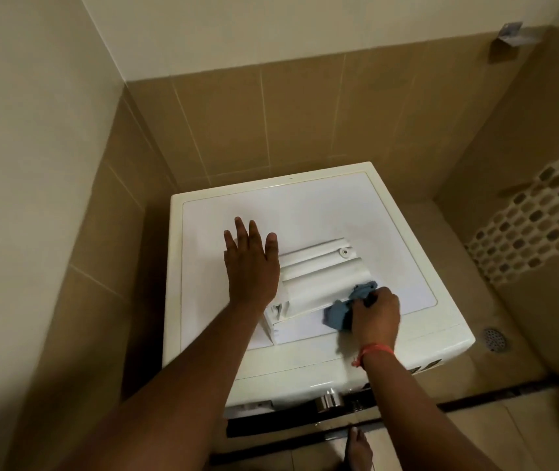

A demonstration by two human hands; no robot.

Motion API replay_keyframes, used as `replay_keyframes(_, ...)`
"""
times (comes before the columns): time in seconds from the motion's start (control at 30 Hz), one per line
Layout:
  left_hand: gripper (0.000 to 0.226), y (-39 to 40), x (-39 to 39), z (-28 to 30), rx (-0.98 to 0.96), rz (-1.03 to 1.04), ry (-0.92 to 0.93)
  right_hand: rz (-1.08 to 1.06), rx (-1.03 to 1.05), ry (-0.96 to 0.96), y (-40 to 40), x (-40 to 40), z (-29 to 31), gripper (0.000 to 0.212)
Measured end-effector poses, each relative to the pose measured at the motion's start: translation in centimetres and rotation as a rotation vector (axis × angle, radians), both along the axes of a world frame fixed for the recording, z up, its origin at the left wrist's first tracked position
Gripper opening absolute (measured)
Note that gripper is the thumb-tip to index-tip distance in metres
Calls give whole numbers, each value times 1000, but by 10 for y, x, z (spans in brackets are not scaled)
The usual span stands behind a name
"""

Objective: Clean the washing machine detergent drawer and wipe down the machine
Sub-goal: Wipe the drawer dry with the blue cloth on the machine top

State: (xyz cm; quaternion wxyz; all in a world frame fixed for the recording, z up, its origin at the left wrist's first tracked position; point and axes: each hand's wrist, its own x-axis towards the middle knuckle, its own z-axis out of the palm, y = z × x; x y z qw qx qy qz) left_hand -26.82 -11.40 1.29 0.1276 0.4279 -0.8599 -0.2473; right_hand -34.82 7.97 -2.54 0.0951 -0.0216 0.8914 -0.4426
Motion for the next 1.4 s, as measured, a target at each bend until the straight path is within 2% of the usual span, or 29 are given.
replay_keyframes(0.07,77,-1,0,-2,-36,-12,40,57,-78,-26,-14,20,1,12)
replay_keyframes(0.2,76,-2,0,-3,-62,-7,38,274,-201,-99,-32,66,6,31)
replay_keyframes(0.3,76,-1,-1,-2,-42,21,26,404,-245,-158,-31,85,7,28)
replay_keyframes(0.43,65,2,-3,6,38,44,-32,505,-432,58,-23,86,31,25)
replay_keyframes(0.53,61,1,-1,7,82,56,-19,695,-400,159,-27,89,39,28)
replay_keyframes(0.73,61,1,0,6,92,64,12,846,-312,209,-26,72,30,24)
replay_keyframes(0.9,62,1,4,6,85,91,43,1041,-232,91,-6,70,16,30)
replay_keyframes(0.97,63,3,3,6,85,88,59,993,-226,-8,-1,87,4,36)
replay_keyframes(1.0,63,3,2,6,86,81,63,846,-246,-62,-2,96,2,36)
replay_keyframes(1.07,63,3,-1,5,89,73,62,423,-272,-75,-11,106,4,31)
replay_keyframes(1.1,63,3,-1,6,88,74,60,282,-256,-71,-17,107,7,28)
replay_keyframes(1.13,63,3,0,6,88,77,58,235,-231,-81,-24,108,8,25)
replay_keyframes(1.3,63,3,0,4,103,84,82,452,-108,-244,-37,100,4,19)
replay_keyframes(1.4,63,3,-1,3,85,90,87,597,-215,-355,-21,83,12,24)
